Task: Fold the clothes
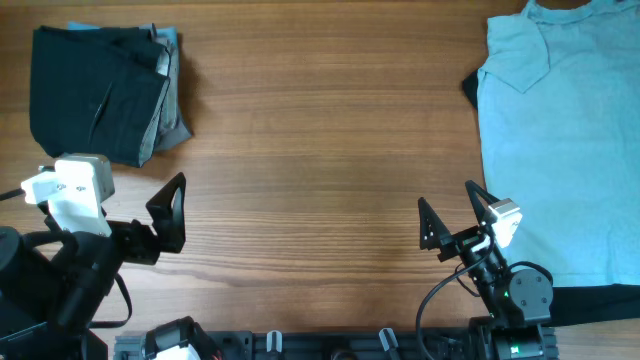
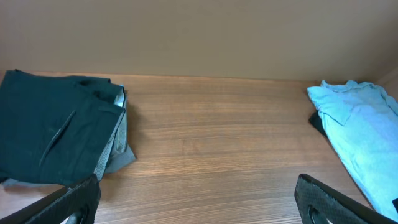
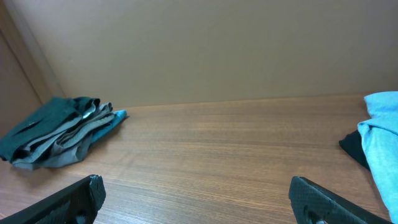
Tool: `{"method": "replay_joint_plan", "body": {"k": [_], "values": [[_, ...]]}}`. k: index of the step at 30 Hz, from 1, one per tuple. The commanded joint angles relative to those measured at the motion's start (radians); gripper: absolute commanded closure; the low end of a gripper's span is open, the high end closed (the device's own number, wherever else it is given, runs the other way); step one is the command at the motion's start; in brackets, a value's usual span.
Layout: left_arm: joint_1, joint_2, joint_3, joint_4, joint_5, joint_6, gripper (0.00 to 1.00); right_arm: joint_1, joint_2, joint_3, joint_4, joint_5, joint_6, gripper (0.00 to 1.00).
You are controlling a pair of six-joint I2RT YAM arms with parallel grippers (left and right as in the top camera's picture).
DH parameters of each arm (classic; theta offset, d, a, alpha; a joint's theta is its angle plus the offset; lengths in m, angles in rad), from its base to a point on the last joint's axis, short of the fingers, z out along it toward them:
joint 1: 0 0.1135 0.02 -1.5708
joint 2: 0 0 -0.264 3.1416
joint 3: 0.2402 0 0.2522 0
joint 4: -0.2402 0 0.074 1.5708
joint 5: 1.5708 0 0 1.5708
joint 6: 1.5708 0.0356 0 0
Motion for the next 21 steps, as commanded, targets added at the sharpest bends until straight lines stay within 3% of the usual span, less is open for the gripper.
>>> {"method": "replay_joint_plan", "body": {"k": [1, 10, 21], "values": [[-0.005, -0.003, 0.003, 0.002, -0.006, 0.016, 0.00, 0.004, -0.007, -0.001, 0.005, 0.017, -0.018, 0.00], [-0.013, -0.003, 0.003, 0.001, -0.007, 0.016, 0.00, 0.004, -0.007, -0.001, 0.005, 0.017, -0.018, 0.00], [-0.161, -0.008, 0.003, -0.001, -0.009, 0.016, 0.00, 0.004, -0.007, -0.001, 0.005, 0.017, -0.018, 0.00]]}}
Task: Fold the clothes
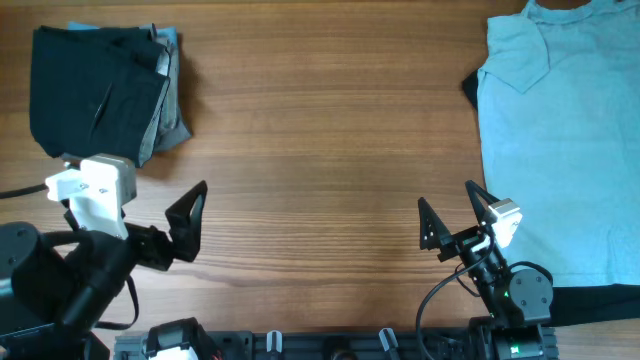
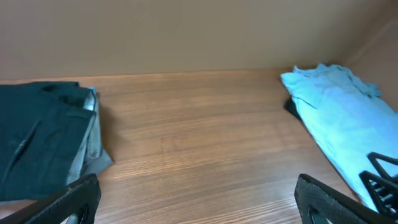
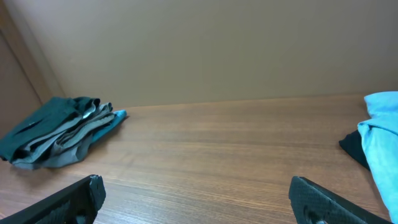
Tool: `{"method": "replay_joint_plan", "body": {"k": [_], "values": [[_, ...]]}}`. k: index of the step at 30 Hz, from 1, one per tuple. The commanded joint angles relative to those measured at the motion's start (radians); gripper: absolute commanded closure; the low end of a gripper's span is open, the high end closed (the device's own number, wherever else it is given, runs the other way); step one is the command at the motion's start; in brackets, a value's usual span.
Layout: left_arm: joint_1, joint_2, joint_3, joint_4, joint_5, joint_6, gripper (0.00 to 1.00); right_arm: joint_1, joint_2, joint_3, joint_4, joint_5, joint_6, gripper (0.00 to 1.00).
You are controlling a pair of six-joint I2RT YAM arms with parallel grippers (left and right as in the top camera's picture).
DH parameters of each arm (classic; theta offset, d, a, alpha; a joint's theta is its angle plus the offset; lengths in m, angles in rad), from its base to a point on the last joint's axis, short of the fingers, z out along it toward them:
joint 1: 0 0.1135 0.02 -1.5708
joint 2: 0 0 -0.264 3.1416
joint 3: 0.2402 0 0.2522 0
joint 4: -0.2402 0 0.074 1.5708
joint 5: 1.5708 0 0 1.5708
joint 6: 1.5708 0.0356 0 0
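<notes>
A light blue shirt (image 1: 560, 130) lies spread flat at the table's right side, over a dark garment that shows at its left edge (image 1: 468, 88) and bottom. The shirt also shows in the left wrist view (image 2: 336, 118) and the right wrist view (image 3: 380, 134). A folded stack of dark green and grey clothes (image 1: 100, 90) sits at the far left. My left gripper (image 1: 180, 228) stands open near the front left, empty. My right gripper (image 1: 450, 212) stands open near the front, just left of the shirt, empty.
The wooden table (image 1: 320, 150) runs bare between the stack and the shirt. A plain wall rises behind the table's far edge (image 3: 217, 102). The arm bases and a black rail (image 1: 330, 345) line the front edge.
My left gripper has moved a little to the right and toward the front, and has turned rightward so the blue shirt shows more in its view. The right arm has not moved.
</notes>
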Motion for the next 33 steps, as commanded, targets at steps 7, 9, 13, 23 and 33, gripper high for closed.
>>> {"method": "replay_joint_plan", "body": {"k": [7, 9, 13, 23, 33], "values": [[-0.026, -0.022, 0.003, 0.002, -0.002, 0.016, 0.00, 0.004, -0.007, -0.001, 0.005, 0.017, -0.018, 0.00], [-0.026, -0.024, 0.003, 0.013, -0.002, 0.021, 0.00, 0.004, -0.006, -0.001, 0.005, 0.017, -0.018, 0.00], [-0.026, -0.041, -0.008, 0.019, -0.007, 0.024, 0.00, 0.004, -0.006, -0.001, 0.005, 0.017, -0.018, 0.00], [-0.069, -0.242, -0.394, 0.431, -0.036, 0.024, 0.00, 0.004, -0.006, -0.001, 0.005, 0.017, -0.018, 0.00], [-0.221, -0.538, -0.872, 0.791, -0.118, 0.023, 0.00, 0.004, -0.006, -0.001, 0.005, 0.017, -0.018, 0.00]]}}
